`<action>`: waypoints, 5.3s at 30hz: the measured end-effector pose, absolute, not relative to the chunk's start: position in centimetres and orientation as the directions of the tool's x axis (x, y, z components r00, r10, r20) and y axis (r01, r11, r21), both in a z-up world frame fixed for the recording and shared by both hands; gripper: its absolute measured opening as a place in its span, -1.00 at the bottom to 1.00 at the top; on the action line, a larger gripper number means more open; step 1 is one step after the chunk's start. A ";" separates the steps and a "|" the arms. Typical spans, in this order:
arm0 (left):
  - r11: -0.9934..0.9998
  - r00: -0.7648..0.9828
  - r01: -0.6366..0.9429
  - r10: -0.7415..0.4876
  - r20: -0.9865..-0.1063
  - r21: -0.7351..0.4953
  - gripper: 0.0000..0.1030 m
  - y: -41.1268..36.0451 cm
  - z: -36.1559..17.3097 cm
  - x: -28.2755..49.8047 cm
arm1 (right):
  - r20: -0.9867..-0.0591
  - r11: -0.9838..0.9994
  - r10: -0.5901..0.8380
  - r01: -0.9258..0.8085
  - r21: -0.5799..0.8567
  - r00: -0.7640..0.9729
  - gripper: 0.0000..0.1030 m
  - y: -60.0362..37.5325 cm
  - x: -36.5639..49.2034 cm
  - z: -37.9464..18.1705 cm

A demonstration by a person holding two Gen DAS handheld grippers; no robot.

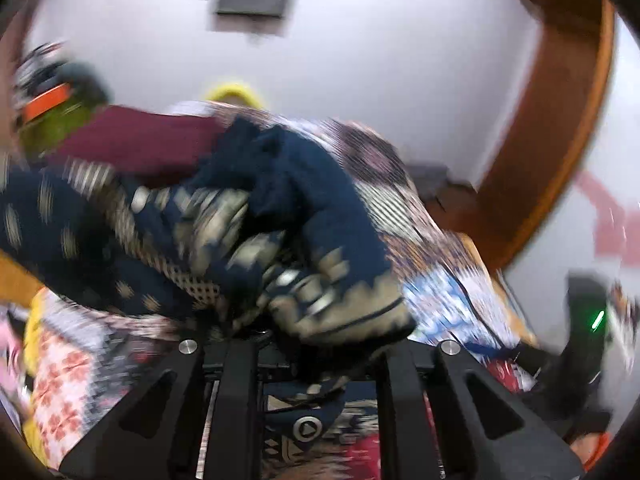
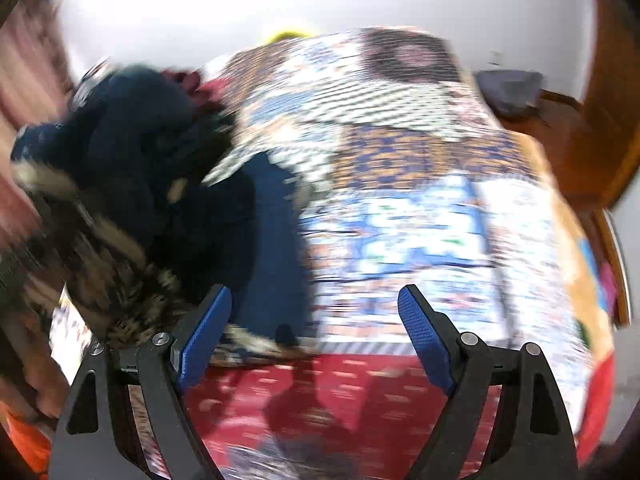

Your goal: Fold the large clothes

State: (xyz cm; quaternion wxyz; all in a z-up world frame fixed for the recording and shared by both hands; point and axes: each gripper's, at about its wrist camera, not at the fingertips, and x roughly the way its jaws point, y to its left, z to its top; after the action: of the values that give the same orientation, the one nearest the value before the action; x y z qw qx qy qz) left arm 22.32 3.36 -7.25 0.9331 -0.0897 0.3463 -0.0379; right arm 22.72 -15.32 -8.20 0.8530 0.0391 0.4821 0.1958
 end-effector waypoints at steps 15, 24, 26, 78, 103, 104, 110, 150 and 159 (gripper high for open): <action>0.948 0.482 0.220 -0.311 -0.819 -0.231 0.33 -1.0 -13.3 23.8 | -0.757 0.903 0.417 -0.324 0.282 0.503 0.61 -16.0 22.5 -5.5; 0.994 0.638 0.090 -0.108 -0.763 -0.066 0.72 4.8 -10.2 20.7 | -0.800 0.871 0.444 -0.404 0.279 0.404 0.61 -10.8 24.0 -8.2; 0.997 0.598 0.070 -0.072 -0.799 -0.038 0.72 5.8 -12.1 21.0 | -0.835 0.875 0.414 -0.413 0.254 0.362 0.61 -10.3 24.2 -9.9; 0.707 0.359 -0.134 -0.619 -0.699 -0.695 0.73 14.2 -23.1 31.0 | -0.714 0.674 0.680 -0.243 0.698 -0.165 -0.31 -7.0 36.9 -21.4; 0.858 0.666 0.149 -0.454 -0.592 -0.491 0.05 17.7 2.2 22.8 | -0.576 0.569 0.793 -0.579 0.584 0.199 -0.56 0.8 31.2 3.5; 0.866 0.686 0.157 -0.442 -0.578 -0.475 0.05 18.6 3.7 22.7 | -0.566 0.561 0.799 -0.595 0.576 0.205 -0.56 1.5 31.4 4.5; 0.902 0.764 0.152 -0.366 -0.531 -0.403 0.07 24.2 9.9 24.0 | -0.526 0.528 0.819 -0.659 0.535 0.229 -0.56 6.6 34.1 8.3; 0.954 0.634 -0.240 0.011 -0.773 -0.182 0.60 35.1 0.0 28.7 | -0.711 0.743 0.520 -0.662 0.103 0.473 0.08 10.4 33.7 1.7; 0.973 0.810 -0.226 0.162 -0.564 -0.044 0.60 28.5 8.8 18.6 | -0.431 0.708 0.663 -0.700 0.094 0.612 0.08 6.0 23.4 11.4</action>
State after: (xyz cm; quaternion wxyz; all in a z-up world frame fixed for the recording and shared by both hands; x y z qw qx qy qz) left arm 18.57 28.51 8.82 0.9497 -0.0546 0.2909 0.1022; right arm 23.38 5.97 11.38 0.8969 -0.0418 0.2225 0.3800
